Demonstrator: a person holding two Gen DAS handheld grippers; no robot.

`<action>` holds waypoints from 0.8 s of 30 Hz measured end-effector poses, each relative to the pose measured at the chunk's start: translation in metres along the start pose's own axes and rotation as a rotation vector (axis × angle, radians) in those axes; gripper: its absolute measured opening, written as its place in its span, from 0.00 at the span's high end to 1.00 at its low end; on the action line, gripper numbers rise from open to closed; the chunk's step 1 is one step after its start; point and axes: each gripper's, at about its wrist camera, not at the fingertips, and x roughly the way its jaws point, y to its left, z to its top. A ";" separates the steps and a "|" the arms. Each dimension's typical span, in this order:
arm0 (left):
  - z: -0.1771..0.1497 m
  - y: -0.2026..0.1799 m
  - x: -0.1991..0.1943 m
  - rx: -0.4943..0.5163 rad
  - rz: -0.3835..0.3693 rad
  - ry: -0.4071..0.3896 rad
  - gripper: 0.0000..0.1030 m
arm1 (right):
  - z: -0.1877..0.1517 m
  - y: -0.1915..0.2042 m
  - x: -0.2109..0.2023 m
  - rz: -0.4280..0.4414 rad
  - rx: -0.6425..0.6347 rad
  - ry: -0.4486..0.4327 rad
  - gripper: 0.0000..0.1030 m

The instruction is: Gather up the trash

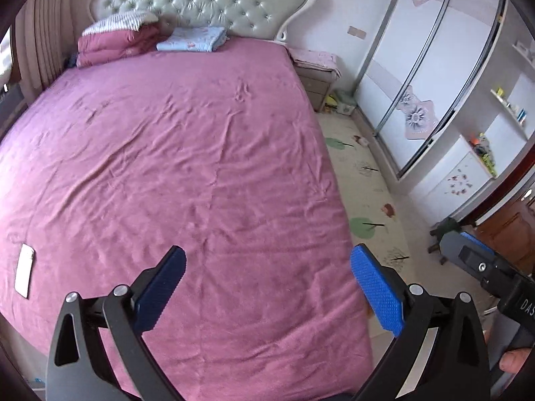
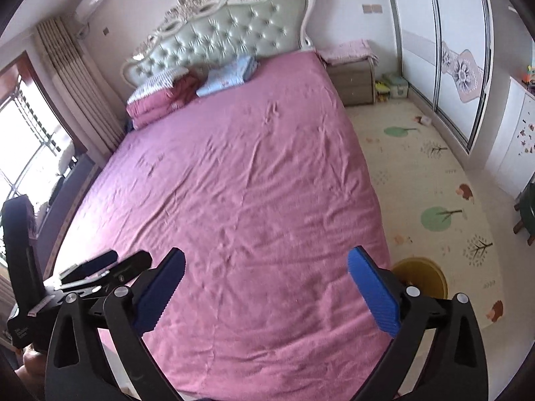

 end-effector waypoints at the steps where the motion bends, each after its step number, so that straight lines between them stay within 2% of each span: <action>1: -0.001 0.001 -0.002 -0.013 -0.009 0.001 0.04 | 0.000 0.000 -0.001 0.011 0.000 -0.006 0.08; 5: -0.003 0.007 -0.011 -0.035 0.042 -0.030 0.04 | -0.001 0.003 -0.003 0.021 -0.010 -0.012 0.08; 8: -0.002 0.007 -0.018 -0.043 0.043 -0.058 0.04 | -0.001 0.004 -0.008 0.000 -0.009 -0.033 0.08; 13: -0.001 0.002 -0.031 -0.010 0.084 -0.117 0.04 | -0.004 0.004 -0.008 0.005 -0.008 -0.026 0.08; 24: 0.001 0.006 -0.031 -0.025 0.066 -0.119 0.04 | -0.003 0.001 -0.008 -0.003 0.004 -0.023 0.08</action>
